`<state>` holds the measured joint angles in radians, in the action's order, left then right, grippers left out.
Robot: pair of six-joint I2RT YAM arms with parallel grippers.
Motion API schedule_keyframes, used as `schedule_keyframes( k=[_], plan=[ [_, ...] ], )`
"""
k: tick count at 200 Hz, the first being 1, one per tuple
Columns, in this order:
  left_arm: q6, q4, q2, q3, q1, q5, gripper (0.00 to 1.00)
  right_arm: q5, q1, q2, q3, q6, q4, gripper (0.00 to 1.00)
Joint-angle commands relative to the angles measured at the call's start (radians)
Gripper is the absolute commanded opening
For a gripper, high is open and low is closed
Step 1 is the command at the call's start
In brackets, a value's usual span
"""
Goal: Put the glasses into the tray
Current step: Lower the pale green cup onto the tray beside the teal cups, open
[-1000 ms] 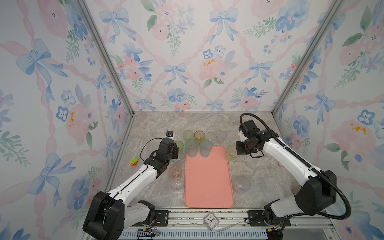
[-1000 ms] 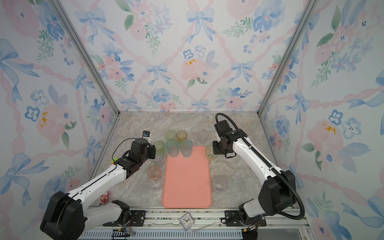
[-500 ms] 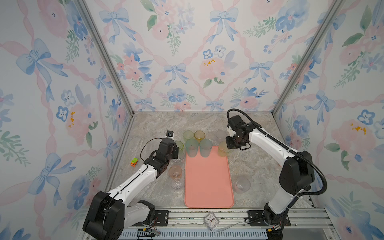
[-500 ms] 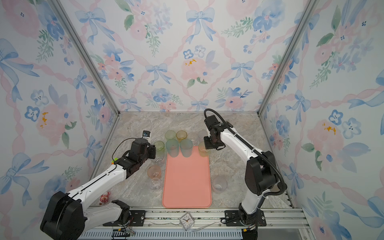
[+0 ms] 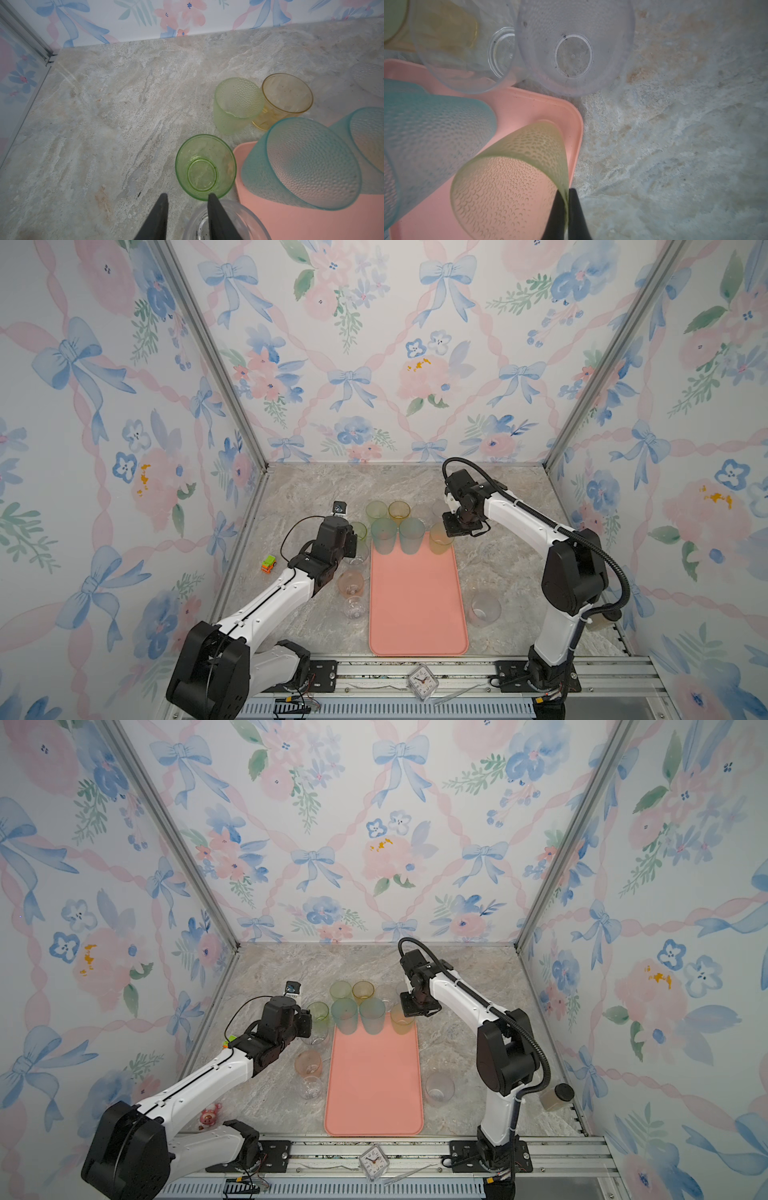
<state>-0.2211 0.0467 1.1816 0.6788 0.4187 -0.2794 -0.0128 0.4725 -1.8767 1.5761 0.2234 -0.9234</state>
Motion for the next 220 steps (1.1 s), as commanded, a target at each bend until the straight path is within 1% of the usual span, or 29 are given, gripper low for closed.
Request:
schedule_keyframes(
  k=[1, 41, 111, 196, 220],
  plan=[
    [0.008, -0.017, 0.012, 0.013, -0.006, 0.009, 0.35, 0.012, 0.009, -0.019, 0.043, -0.012, -0.017, 0.05],
    [0.011, -0.018, 0.016, 0.016, -0.007, 0.01, 0.38, 0.014, 0.009, -0.035, 0.058, -0.015, -0.02, 0.06],
    [0.017, -0.016, 0.019, 0.022, -0.008, 0.01, 0.39, 0.027, 0.012, -0.064, 0.082, -0.017, -0.029, 0.09],
    [0.02, -0.015, 0.015, 0.019, -0.008, 0.014, 0.39, 0.026, 0.017, -0.062, 0.093, -0.016, -0.034, 0.21],
    [0.02, -0.013, 0.011, 0.016, -0.009, 0.013, 0.39, 0.025, 0.017, -0.055, 0.088, -0.016, -0.031, 0.29]
  ],
)
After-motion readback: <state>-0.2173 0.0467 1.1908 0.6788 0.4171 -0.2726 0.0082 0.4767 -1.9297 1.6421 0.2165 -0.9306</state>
